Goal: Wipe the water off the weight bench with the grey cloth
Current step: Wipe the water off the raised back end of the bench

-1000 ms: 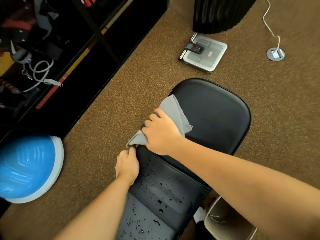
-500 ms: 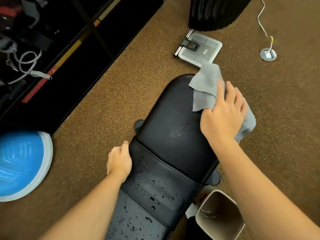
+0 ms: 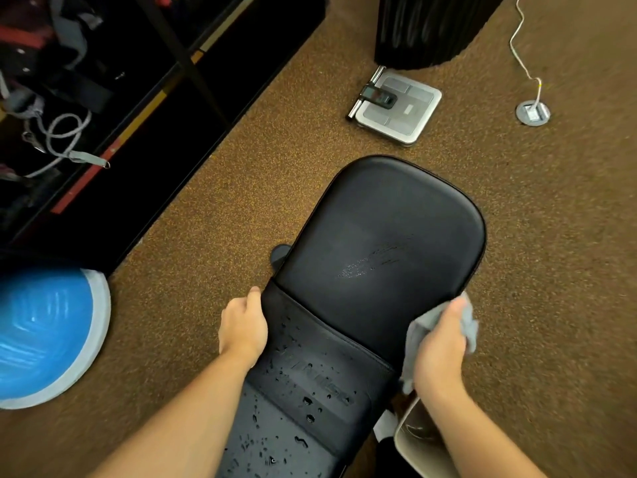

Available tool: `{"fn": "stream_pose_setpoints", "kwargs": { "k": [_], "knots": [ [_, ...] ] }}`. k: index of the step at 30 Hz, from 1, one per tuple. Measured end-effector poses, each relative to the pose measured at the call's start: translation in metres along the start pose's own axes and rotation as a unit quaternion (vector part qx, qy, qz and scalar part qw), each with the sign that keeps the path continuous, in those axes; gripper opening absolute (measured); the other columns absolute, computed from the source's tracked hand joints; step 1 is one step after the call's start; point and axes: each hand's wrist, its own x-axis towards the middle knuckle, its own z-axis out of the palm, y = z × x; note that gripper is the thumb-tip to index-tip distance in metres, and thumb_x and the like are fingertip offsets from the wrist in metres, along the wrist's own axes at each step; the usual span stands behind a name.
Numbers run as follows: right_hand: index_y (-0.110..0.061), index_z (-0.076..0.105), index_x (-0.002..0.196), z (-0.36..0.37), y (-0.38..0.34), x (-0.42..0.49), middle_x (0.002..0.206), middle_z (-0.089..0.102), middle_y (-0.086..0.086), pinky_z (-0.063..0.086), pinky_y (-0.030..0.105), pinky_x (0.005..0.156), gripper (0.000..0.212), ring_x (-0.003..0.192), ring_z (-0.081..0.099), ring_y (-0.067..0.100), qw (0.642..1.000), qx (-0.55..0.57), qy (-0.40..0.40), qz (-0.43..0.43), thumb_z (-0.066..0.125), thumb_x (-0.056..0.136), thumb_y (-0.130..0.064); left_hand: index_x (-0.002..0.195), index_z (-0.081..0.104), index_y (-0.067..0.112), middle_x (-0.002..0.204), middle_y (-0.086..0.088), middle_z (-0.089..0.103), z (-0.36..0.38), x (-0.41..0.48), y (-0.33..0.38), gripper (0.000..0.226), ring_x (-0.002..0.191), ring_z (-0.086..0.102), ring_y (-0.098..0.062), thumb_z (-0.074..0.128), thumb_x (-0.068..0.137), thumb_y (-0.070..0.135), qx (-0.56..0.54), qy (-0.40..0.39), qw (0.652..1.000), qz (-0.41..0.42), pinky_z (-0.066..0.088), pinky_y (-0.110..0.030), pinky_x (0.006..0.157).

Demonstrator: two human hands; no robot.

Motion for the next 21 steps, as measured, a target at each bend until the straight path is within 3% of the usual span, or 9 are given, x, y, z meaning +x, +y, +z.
{"fn": "stream_pose_setpoints", "kwargs": {
  "k": [2,5,6,8,10,13,16,18,21],
  "knots": [
    [-0.010,0.040,0.152,0.011,-0.036,0.010,0.132,0.048,0.001,0.023,0.020,0.106,0.052,0.116,0.042,0.013,0.995,-0.021,-0.005,-0.097,0.029,0.111,-0.041,0.063,0.053,0.012,0.082,-0.012,0.061,0.000,0.001,-0.001,0.055,0.079,0.059,-0.036,0.039,0.099,0.051,0.002,0.002,1.000,-0.001,0.049,-0.049,0.081],
    [-0.006,0.061,0.135,0.039,-0.084,0.033,0.121,0.066,0.016,0.035,0.030,0.099,0.091,0.115,0.059,0.026,0.952,-0.189,0.019,-0.239,0.017,0.097,-0.076,0.067,0.055,0.011,0.086,-0.011,0.061,0.001,0.001,-0.002,0.054,0.083,0.058,-0.036,0.039,0.100,0.050,0.001,0.002,1.000,-0.001,0.048,-0.049,0.085],
    [-0.007,0.060,0.138,0.047,-0.092,0.039,0.133,0.061,0.022,0.035,0.037,0.108,0.088,0.129,0.052,0.035,0.904,-0.286,0.031,-0.317,0.017,0.099,-0.073,0.067,0.055,0.011,0.085,-0.009,0.059,0.000,0.001,-0.001,0.053,0.084,0.057,-0.037,0.039,0.101,0.048,0.000,0.001,1.000,-0.001,0.047,-0.048,0.086],
    [-0.004,0.057,0.140,0.070,-0.097,0.046,0.141,0.056,0.026,0.023,0.052,0.121,0.072,0.141,0.039,0.040,0.735,-0.480,0.017,-0.478,0.021,0.105,-0.057,0.064,0.050,0.012,0.079,-0.006,0.054,0.000,0.001,0.001,0.053,0.084,0.056,-0.039,0.039,0.102,0.046,-0.001,-0.003,1.000,0.006,0.045,-0.047,0.084],
    [-0.005,0.052,0.144,0.092,-0.090,0.046,0.142,0.055,0.026,0.018,0.059,0.122,0.062,0.142,0.038,0.043,0.574,-0.561,-0.029,-0.596,0.031,0.102,-0.046,0.063,0.049,0.011,0.077,-0.007,0.053,-0.001,-0.001,0.002,0.053,0.084,0.056,-0.039,0.038,0.103,0.045,0.001,-0.008,1.000,0.008,0.044,-0.048,0.083],
    [-0.011,0.036,0.157,0.088,-0.050,0.035,0.158,0.042,0.019,0.005,0.058,0.125,0.067,0.151,0.026,0.040,0.412,-0.604,-0.151,-0.665,0.032,0.101,-0.048,0.063,0.048,0.008,0.075,-0.008,0.053,0.000,0.000,0.000,0.055,0.080,0.056,-0.037,0.039,0.104,0.044,0.002,-0.003,1.000,0.004,0.045,-0.048,0.082],
    [-0.012,0.046,0.152,0.030,-0.006,0.027,0.160,0.041,0.013,0.006,0.056,0.126,0.067,0.154,0.021,0.036,0.238,-0.629,-0.286,-0.682,0.042,0.097,-0.050,0.061,0.048,0.009,0.075,-0.011,0.057,0.002,0.002,-0.002,0.057,0.077,0.057,-0.036,0.038,0.101,0.049,-0.004,0.003,1.000,0.011,0.048,-0.049,0.081],
    [-0.017,0.043,0.154,-0.011,-0.010,0.041,0.166,0.031,0.006,0.009,0.052,0.126,0.069,0.157,0.016,0.028,0.197,-0.614,-0.334,-0.688,0.047,0.091,-0.045,0.062,0.051,0.011,0.082,-0.013,0.061,0.003,0.004,-0.005,0.056,0.080,0.058,-0.037,0.037,0.099,0.050,0.007,0.005,1.000,0.006,0.049,-0.049,0.081],
    [-0.020,0.030,0.161,-0.034,-0.051,0.070,0.171,0.016,-0.004,0.010,0.047,0.126,0.080,0.158,0.012,0.020,0.238,-0.605,-0.321,-0.688,0.057,0.087,-0.037,0.055,0.043,0.014,0.072,-0.010,0.057,0.002,0.004,-0.005,0.058,0.073,0.057,-0.037,0.038,0.099,0.051,0.001,0.000,1.000,0.011,0.047,-0.048,0.076]
  ]
}}
